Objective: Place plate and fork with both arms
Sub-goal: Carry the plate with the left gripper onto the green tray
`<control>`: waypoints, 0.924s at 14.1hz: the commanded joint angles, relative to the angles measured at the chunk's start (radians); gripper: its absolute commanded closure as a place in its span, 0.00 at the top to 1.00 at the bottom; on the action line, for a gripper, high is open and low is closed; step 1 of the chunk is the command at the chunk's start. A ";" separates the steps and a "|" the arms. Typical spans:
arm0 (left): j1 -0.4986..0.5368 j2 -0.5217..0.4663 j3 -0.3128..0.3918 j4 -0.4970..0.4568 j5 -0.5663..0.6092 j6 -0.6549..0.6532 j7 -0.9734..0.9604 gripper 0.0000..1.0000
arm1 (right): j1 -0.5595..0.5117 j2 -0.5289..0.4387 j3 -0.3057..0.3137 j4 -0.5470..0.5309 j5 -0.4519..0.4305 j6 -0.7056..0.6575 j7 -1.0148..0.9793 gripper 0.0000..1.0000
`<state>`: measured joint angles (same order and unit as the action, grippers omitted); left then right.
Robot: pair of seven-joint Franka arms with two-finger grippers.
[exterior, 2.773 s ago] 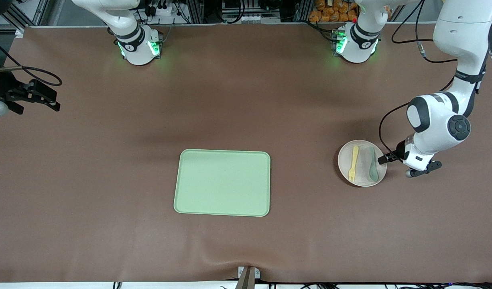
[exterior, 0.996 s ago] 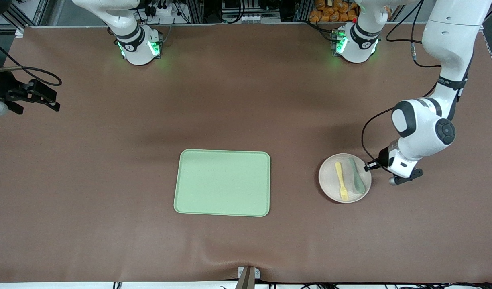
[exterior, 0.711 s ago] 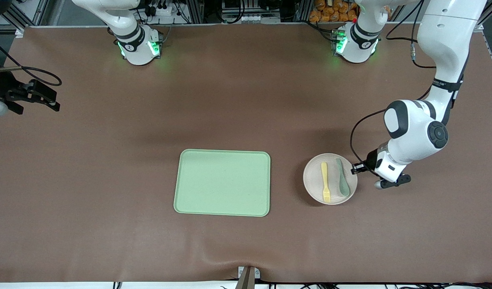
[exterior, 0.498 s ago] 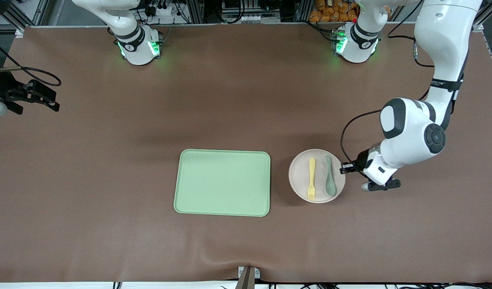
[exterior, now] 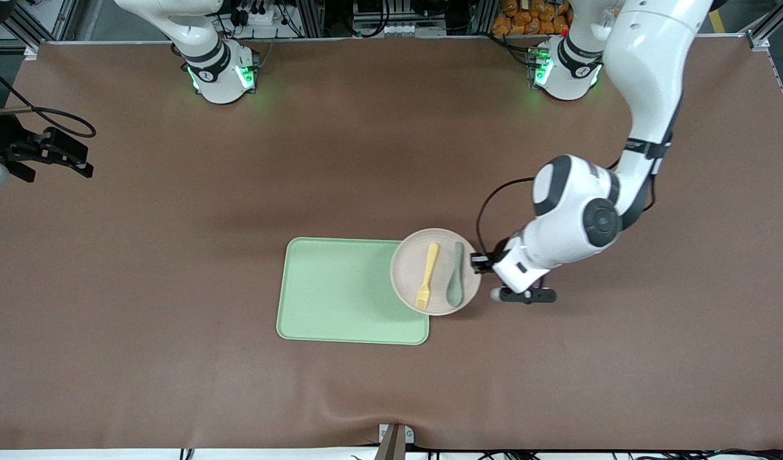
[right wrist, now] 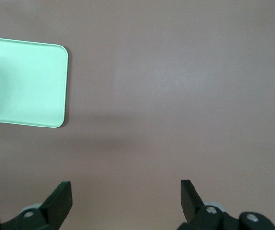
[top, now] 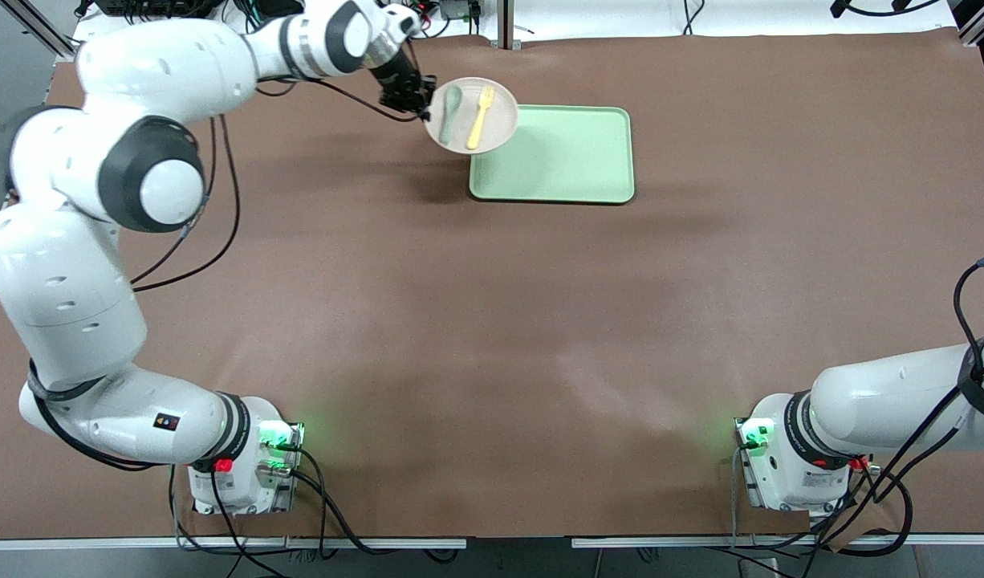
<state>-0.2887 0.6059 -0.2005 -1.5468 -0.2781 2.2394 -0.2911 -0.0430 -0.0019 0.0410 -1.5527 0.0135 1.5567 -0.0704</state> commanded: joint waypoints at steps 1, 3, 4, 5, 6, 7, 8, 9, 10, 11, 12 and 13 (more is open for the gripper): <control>-0.102 0.093 0.064 0.146 0.042 -0.027 -0.089 0.00 | -0.026 0.003 0.017 0.000 0.017 -0.001 -0.019 1.00; -0.163 0.144 0.099 0.195 0.048 -0.027 -0.147 0.00 | -0.026 0.003 0.016 -0.001 0.016 -0.004 -0.020 1.00; -0.191 0.165 0.122 0.221 0.046 -0.027 -0.179 0.00 | -0.026 0.003 0.016 -0.003 0.016 -0.004 -0.020 1.00; -0.216 0.190 0.137 0.256 0.045 -0.027 -0.221 0.00 | -0.028 0.003 0.017 -0.001 0.016 -0.001 -0.019 1.00; -0.230 0.215 0.141 0.290 0.045 -0.027 -0.252 0.00 | -0.029 0.003 0.017 -0.003 0.016 0.005 -0.020 1.00; -0.233 0.233 0.141 0.306 0.045 -0.024 -0.266 0.00 | -0.028 0.005 0.017 -0.003 0.017 0.009 -0.020 1.00; -0.234 0.242 0.141 0.306 0.045 -0.018 -0.264 0.00 | -0.028 0.010 0.017 -0.003 0.017 0.009 -0.020 1.00; -0.234 0.253 0.141 0.307 0.045 -0.017 -0.264 0.00 | -0.028 0.010 0.017 -0.003 0.019 0.009 -0.020 1.00; -0.236 0.262 0.141 0.306 0.045 -0.008 -0.264 0.00 | -0.028 0.010 0.017 -0.003 0.029 0.006 -0.019 1.00; -0.239 0.271 0.141 0.304 0.045 0.006 -0.264 0.00 | -0.031 0.011 0.017 -0.003 0.039 0.006 -0.019 1.00; -0.239 0.281 0.139 0.300 0.043 0.020 -0.267 0.00 | -0.034 0.014 0.017 -0.003 0.045 0.002 -0.016 1.00; -0.239 0.285 0.139 0.297 0.043 0.028 -0.267 0.00 | -0.035 0.014 0.016 -0.001 0.048 -0.001 -0.011 1.00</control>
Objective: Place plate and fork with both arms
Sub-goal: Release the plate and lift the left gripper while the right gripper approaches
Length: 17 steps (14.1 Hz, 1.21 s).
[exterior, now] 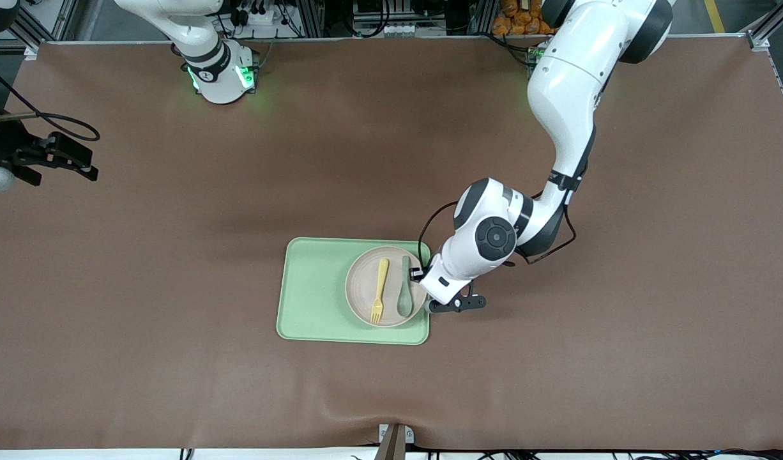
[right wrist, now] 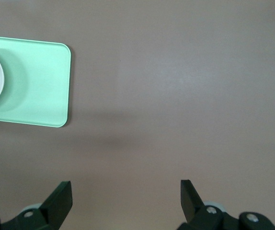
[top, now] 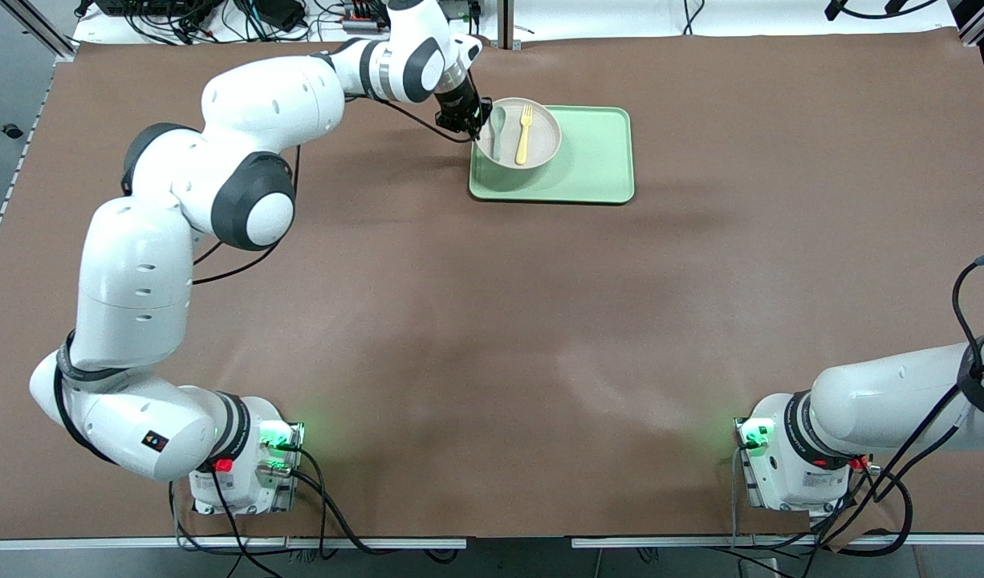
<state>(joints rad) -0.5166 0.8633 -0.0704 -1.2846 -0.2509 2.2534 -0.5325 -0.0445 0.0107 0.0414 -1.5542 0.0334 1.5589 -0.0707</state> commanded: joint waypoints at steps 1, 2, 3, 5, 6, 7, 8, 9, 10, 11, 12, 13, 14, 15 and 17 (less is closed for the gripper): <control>-0.013 0.037 0.009 0.034 0.016 0.018 -0.023 0.00 | -0.034 0.002 0.015 0.000 0.028 -0.005 -0.009 1.00; -0.011 0.043 0.006 0.030 0.015 0.037 -0.012 0.00 | -0.034 0.002 0.015 0.000 0.028 -0.003 -0.008 1.00; -0.014 0.046 0.006 0.018 0.015 0.066 -0.009 0.00 | -0.037 0.005 0.017 0.000 0.032 -0.003 -0.008 1.00; -0.034 0.063 0.006 0.014 0.018 0.083 -0.009 0.00 | -0.035 0.018 0.015 0.009 0.083 0.006 -0.006 1.00; -0.036 0.071 0.006 0.014 0.018 0.090 -0.010 0.00 | -0.029 0.023 0.017 0.011 0.086 0.007 0.002 1.00; -0.042 0.072 0.006 0.014 0.021 0.098 -0.018 0.00 | -0.026 0.028 0.018 0.009 0.091 0.012 0.021 1.00; -0.042 0.071 0.008 0.014 0.024 0.100 -0.012 0.78 | -0.018 0.040 0.018 0.011 0.092 0.018 0.040 1.00; -0.043 0.068 0.009 0.014 0.027 0.100 -0.014 1.00 | -0.017 0.044 0.020 0.011 0.094 0.024 0.052 1.00; -0.048 0.060 0.011 0.014 0.033 0.100 -0.020 1.00 | -0.012 0.051 0.020 0.012 0.094 0.026 0.055 1.00; -0.046 0.053 0.012 0.014 0.053 0.092 -0.020 1.00 | -0.003 0.061 0.020 0.017 0.106 0.032 0.055 1.00; -0.039 0.030 0.012 0.013 0.100 0.084 -0.021 1.00 | 0.005 0.081 0.021 0.026 0.127 0.047 0.055 1.00; -0.030 0.011 0.012 0.014 0.148 0.042 -0.021 1.00 | 0.009 0.104 0.023 0.035 0.153 0.065 0.055 1.00; -0.020 -0.022 0.014 0.016 0.185 -0.006 -0.021 1.00 | 0.021 0.135 0.026 0.045 0.164 0.090 0.063 1.00; -0.002 -0.056 0.014 0.016 0.217 -0.047 -0.018 1.00 | 0.055 0.165 0.029 0.068 0.163 0.111 0.107 1.00; 0.053 -0.133 0.012 0.014 0.293 -0.142 -0.007 1.00 | 0.122 0.233 0.029 0.109 0.161 0.130 0.248 1.00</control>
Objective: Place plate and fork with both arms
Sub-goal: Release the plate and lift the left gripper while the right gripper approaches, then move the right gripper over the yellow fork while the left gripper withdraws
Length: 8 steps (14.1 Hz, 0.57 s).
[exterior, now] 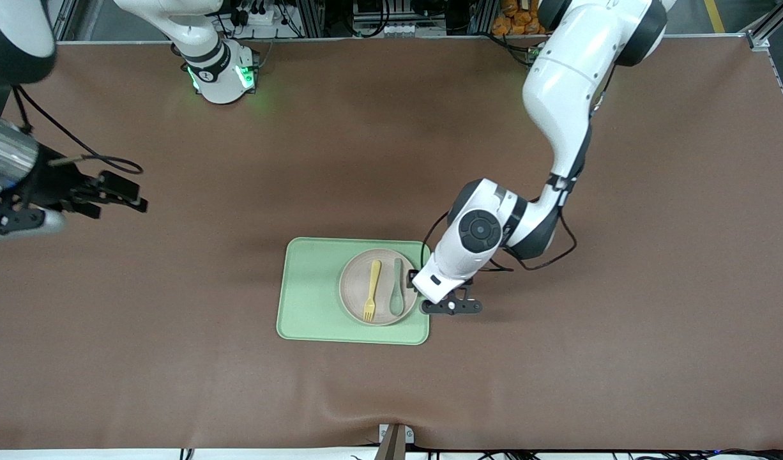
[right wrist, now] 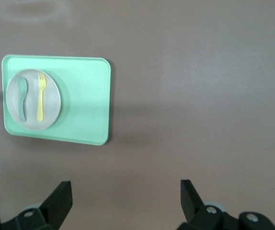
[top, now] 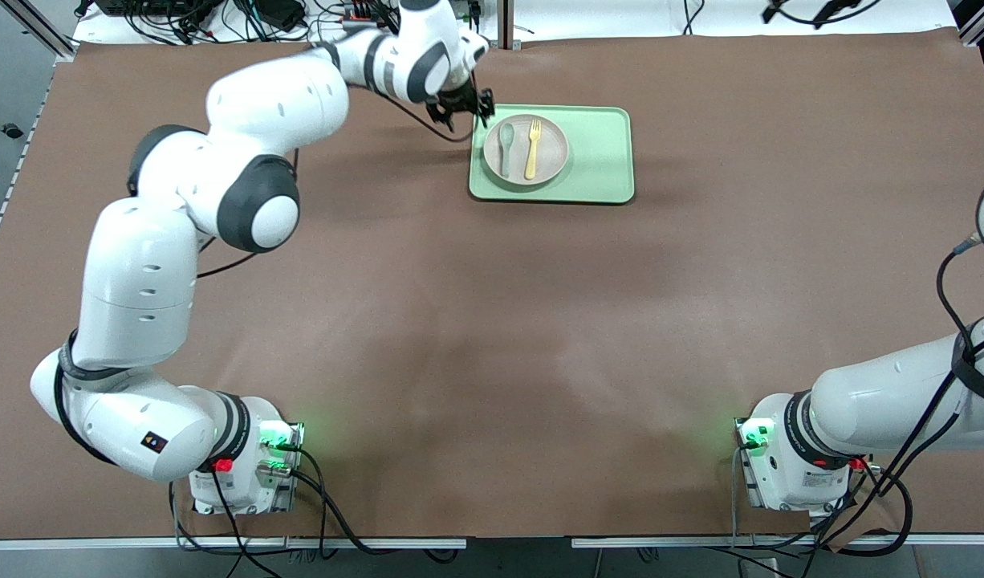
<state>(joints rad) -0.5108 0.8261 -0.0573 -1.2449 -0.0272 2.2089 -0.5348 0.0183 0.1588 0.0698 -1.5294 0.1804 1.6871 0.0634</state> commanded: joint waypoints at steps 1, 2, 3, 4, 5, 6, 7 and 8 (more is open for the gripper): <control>0.060 -0.131 -0.001 -0.024 0.091 -0.165 -0.005 1.00 | 0.083 0.120 0.001 0.110 0.014 0.019 0.134 1.00; 0.067 -0.169 -0.001 -0.025 0.114 -0.214 -0.005 1.00 | 0.107 0.155 0.001 0.136 0.013 0.038 0.142 1.00; 0.087 -0.209 -0.001 -0.025 0.145 -0.269 -0.005 1.00 | 0.129 0.192 0.001 0.155 0.013 0.064 0.144 1.00; 0.106 -0.252 -0.001 -0.025 0.170 -0.328 -0.004 1.00 | 0.155 0.229 -0.001 0.170 0.008 0.104 0.160 1.00; 0.118 -0.292 -0.001 -0.025 0.174 -0.383 -0.002 1.00 | 0.184 0.269 -0.002 0.190 0.004 0.141 0.200 1.00; 0.141 -0.332 -0.001 -0.025 0.174 -0.443 -0.002 1.00 | 0.213 0.318 -0.002 0.221 -0.010 0.167 0.254 1.00; 0.171 -0.366 -0.004 -0.025 0.174 -0.498 0.001 1.00 | 0.242 0.373 -0.002 0.267 -0.036 0.187 0.294 1.00; 0.196 -0.399 -0.007 -0.025 0.174 -0.565 0.022 1.00 | 0.273 0.430 -0.002 0.314 -0.051 0.195 0.324 1.00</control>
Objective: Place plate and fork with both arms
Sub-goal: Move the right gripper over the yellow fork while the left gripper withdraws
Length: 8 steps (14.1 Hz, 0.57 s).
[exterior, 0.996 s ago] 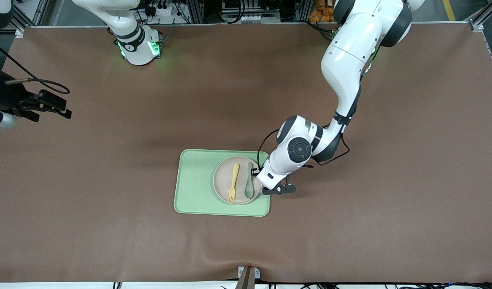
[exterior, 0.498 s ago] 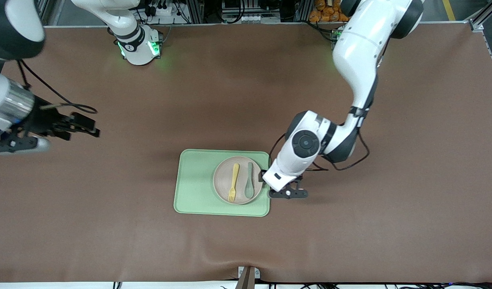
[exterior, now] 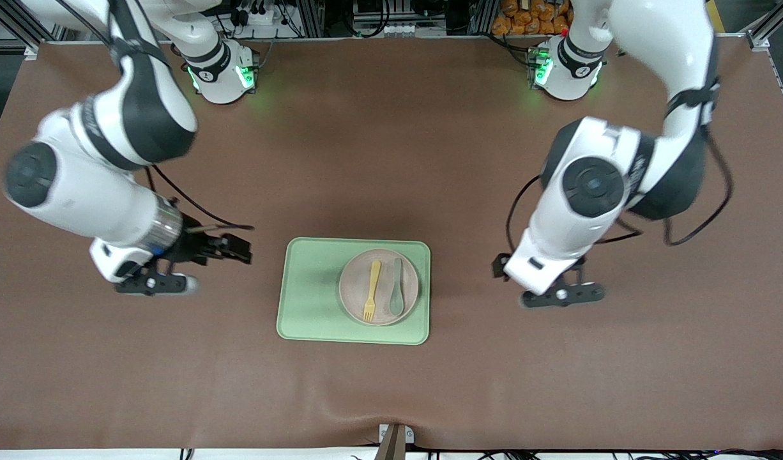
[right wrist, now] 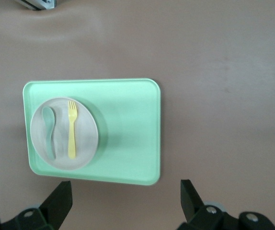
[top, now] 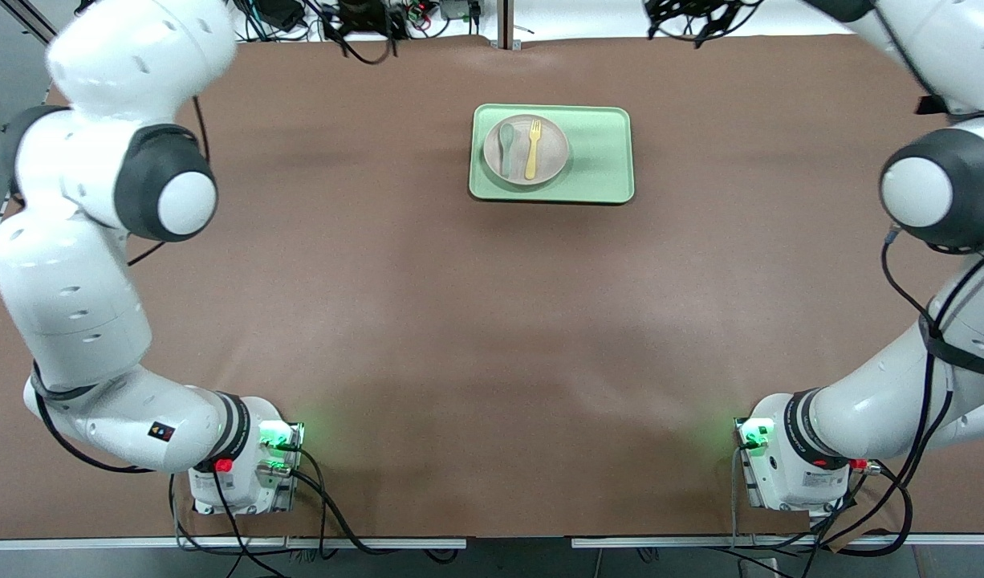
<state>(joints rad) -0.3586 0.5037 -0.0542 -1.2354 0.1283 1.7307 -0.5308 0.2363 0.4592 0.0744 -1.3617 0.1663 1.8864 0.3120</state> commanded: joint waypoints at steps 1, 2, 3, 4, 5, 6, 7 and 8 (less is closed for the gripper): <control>0.062 -0.108 -0.009 -0.035 0.019 -0.150 0.058 1.00 | 0.084 0.181 -0.010 0.189 -0.048 0.006 0.108 1.00; 0.087 -0.138 -0.009 -0.035 0.016 -0.196 0.101 1.00 | 0.113 0.226 -0.013 0.223 -0.066 0.035 0.139 1.00; 0.111 -0.169 -0.010 -0.036 0.014 -0.230 0.133 1.00 | 0.135 0.261 -0.013 0.239 -0.089 0.068 0.160 1.00; 0.148 -0.197 -0.012 -0.038 0.004 -0.255 0.173 1.00 | 0.155 0.285 -0.013 0.243 -0.112 0.092 0.183 1.00; 0.183 -0.226 -0.015 -0.055 -0.002 -0.266 0.223 1.00 | 0.173 0.308 -0.013 0.245 -0.129 0.123 0.206 1.00; 0.211 -0.261 -0.015 -0.082 -0.018 -0.263 0.273 1.00 | 0.193 0.334 -0.015 0.246 -0.146 0.149 0.226 0.98; 0.239 -0.290 -0.015 -0.105 -0.042 -0.258 0.287 1.00 | 0.205 0.360 -0.015 0.257 -0.162 0.169 0.239 0.95; 0.260 -0.313 -0.015 -0.121 -0.070 -0.254 0.287 1.00 | 0.213 0.389 -0.015 0.272 -0.168 0.184 0.245 0.90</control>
<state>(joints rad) -0.1416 0.2678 -0.0558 -1.2727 0.1018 1.4658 -0.2683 0.4291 0.7781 0.0704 -1.1699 0.0283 2.0634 0.5235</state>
